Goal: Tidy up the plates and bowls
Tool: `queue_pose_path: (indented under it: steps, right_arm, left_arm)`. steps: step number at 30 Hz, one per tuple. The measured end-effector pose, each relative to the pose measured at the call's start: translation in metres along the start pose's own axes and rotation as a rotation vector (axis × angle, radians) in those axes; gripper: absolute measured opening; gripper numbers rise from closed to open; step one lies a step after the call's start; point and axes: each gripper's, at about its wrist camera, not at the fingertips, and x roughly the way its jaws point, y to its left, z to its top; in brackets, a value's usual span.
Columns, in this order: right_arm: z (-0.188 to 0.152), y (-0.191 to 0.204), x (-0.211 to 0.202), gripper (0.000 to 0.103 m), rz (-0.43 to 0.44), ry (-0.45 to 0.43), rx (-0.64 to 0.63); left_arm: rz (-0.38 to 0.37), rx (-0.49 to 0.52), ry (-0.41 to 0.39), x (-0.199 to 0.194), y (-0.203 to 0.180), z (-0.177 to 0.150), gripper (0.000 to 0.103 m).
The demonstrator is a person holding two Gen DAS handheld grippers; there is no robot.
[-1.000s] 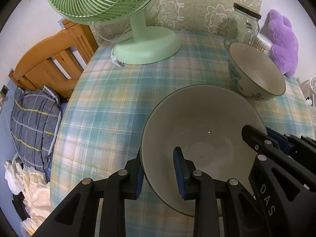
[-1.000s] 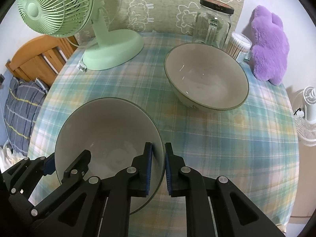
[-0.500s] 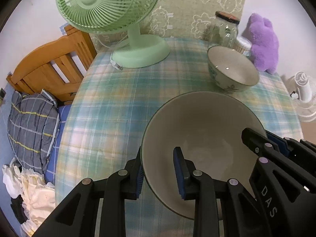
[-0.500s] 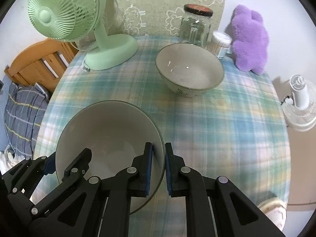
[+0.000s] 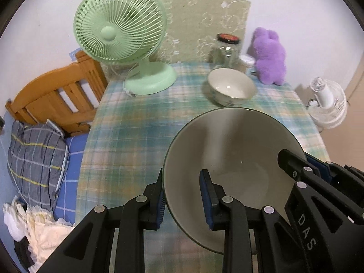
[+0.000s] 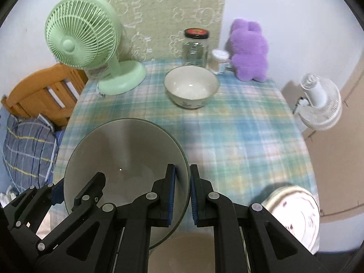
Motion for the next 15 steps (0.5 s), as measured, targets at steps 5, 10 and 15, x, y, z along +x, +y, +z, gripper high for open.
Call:
queue_pose_path:
  steps: [5, 10, 15]
  right_arm:
    - [-0.025, -0.016, -0.027, 0.015, -0.039, -0.024, 0.049]
    - [-0.050, -0.031, -0.039, 0.015, -0.069, -0.014, 0.075]
    - [-0.072, -0.042, -0.045, 0.015, -0.073, -0.001, 0.075]
  left_arm:
    - [-0.044, 0.049, -0.009, -0.017, -0.016, -0.020, 0.026]
    - [-0.067, 0.075, 0.013, -0.020, -0.029, -0.039, 0.026]
    - [-0.064, 0.089, 0.040, -0.023, -0.042, -0.060, 0.026]
